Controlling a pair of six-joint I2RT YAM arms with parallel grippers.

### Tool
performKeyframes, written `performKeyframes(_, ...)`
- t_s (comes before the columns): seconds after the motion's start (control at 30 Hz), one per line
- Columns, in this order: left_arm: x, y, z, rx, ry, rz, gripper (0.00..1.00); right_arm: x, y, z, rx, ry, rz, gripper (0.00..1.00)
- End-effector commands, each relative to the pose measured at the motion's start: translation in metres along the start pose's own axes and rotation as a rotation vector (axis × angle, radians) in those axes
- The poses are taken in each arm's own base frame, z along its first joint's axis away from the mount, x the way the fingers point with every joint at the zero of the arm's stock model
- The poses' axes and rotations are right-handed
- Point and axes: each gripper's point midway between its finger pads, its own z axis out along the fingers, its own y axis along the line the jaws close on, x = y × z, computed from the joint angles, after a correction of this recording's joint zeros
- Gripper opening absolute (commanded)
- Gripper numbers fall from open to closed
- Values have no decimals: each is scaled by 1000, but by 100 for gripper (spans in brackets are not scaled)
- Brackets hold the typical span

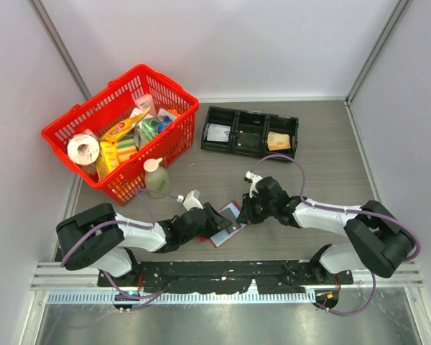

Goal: Take the credit cards out of the card holder
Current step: Remove the credit card from the card holder.

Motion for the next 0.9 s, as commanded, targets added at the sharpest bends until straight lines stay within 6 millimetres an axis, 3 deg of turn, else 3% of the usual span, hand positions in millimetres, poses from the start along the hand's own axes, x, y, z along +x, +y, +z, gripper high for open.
performKeyframes(0.0,1,-13,-1,89,-3,-56,39,5,-4,2,8,12,12,16)
performKeyframes(0.3,-9,-23,-9,196,-59,-111,27,6,-5,2,11,13,14,16)
performKeyframes(0.47,-8,-35,-10,257,-56,-113,26,7,-4,3,10,17,15,16)
performKeyframes(0.8,-2,-39,-5,304,-33,-132,25,5,-4,2,8,15,19,16)
performKeyframes(0.87,0,-37,-5,302,-30,-128,19,7,-4,3,10,18,14,16)
